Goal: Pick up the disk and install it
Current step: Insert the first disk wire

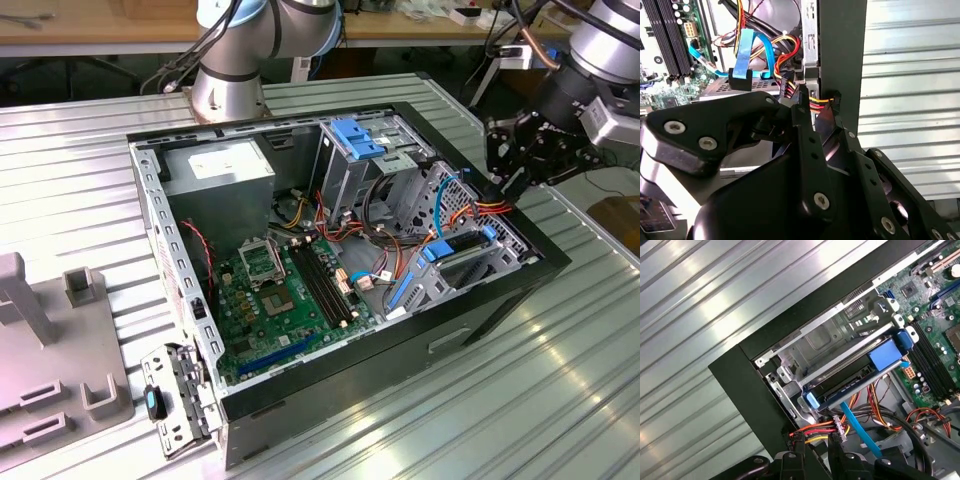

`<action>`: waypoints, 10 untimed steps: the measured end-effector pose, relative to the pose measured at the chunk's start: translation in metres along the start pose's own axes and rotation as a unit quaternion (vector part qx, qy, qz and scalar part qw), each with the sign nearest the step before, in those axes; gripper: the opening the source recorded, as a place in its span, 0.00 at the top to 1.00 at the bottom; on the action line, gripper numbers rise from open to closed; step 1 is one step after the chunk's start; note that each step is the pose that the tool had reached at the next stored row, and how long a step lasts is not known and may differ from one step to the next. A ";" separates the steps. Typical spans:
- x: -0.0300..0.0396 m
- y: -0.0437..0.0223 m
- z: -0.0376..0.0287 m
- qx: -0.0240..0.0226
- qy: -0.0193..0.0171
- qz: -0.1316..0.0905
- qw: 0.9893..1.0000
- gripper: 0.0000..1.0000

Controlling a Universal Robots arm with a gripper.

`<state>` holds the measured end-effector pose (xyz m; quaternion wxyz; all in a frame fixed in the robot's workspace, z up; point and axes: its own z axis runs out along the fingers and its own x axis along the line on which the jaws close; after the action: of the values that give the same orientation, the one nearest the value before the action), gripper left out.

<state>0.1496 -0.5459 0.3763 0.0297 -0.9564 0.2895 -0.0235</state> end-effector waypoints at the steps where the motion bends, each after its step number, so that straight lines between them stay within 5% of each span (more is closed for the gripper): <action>1: 0.0012 -0.0007 0.0001 0.000 0.000 0.000 1.000 0.67; 10: 0.0092 -0.0061 0.0008 0.000 0.000 0.000 1.000 0.67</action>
<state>0.1607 -0.5459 0.3762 0.0298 -0.9564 0.2895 -0.0239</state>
